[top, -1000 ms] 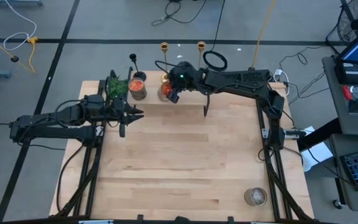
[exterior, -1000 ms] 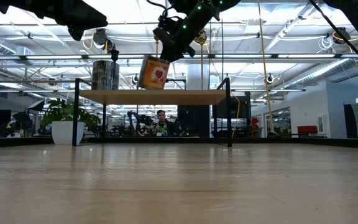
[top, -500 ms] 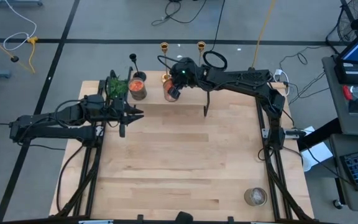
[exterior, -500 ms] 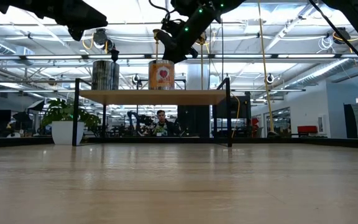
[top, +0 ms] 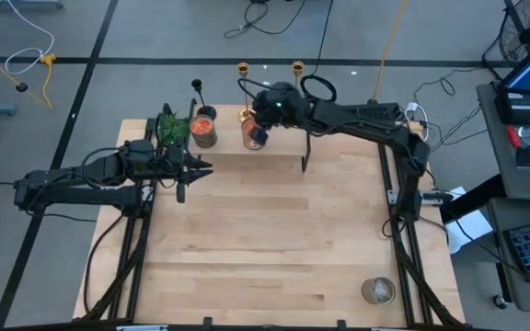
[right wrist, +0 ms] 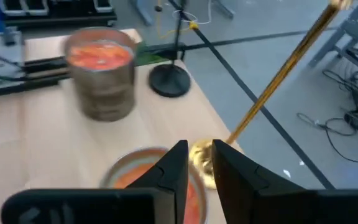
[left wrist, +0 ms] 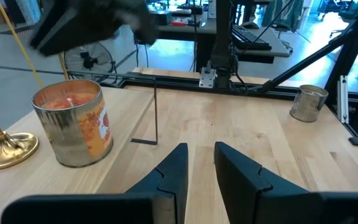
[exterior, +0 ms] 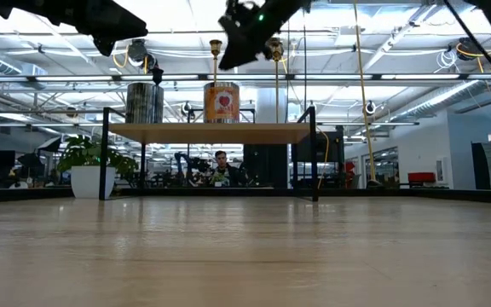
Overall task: Pick & Place candle stick holders
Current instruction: Put the scented candle on the shelf
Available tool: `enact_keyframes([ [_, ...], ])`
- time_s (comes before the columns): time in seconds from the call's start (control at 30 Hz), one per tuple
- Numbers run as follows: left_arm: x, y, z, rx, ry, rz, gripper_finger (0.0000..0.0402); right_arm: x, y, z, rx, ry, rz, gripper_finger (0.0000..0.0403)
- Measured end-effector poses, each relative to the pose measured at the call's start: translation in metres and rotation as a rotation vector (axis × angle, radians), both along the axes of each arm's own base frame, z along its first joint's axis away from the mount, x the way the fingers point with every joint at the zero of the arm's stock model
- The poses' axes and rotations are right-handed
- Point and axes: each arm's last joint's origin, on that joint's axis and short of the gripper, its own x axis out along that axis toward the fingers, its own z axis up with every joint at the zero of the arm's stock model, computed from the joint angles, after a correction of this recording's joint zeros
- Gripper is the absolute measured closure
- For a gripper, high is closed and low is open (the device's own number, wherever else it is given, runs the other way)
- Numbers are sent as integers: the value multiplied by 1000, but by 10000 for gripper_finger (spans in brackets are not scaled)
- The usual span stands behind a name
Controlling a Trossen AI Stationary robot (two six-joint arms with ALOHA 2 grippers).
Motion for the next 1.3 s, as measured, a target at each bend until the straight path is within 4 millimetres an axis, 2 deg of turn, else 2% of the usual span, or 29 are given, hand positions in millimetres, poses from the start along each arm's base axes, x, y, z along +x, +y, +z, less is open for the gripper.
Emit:
enact_keyframes([
  [0.17, 0, 0, 0, -1, 4, 0, 316, -19, 31, 21, -21, 74, 81, 332],
  [0.33, 0, 0, -1, -11, 6, 2, 316, -40, 76, 34, -43, 200, 216, 325],
  [0.6, 0, 0, -1, -30, 4, 6, 316, -65, 136, 19, 28, 293, 330, 253],
  [0.77, 0, 0, -1, -32, 3, 6, 316, -96, 168, 5, 148, 338, 326, 215],
  [0.93, 0, 0, -1, -52, 1, 11, 316, -137, 195, -16, 321, 367, 317, 207],
  [1.13, 0, 0, -1, -50, 0, 11, 316, -174, 239, -65, 603, 514, 345, 212],
  [1.3, 0, 0, 0, -56, -6, 12, 316, -193, 267, -99, 691, 635, 271, 223],
])
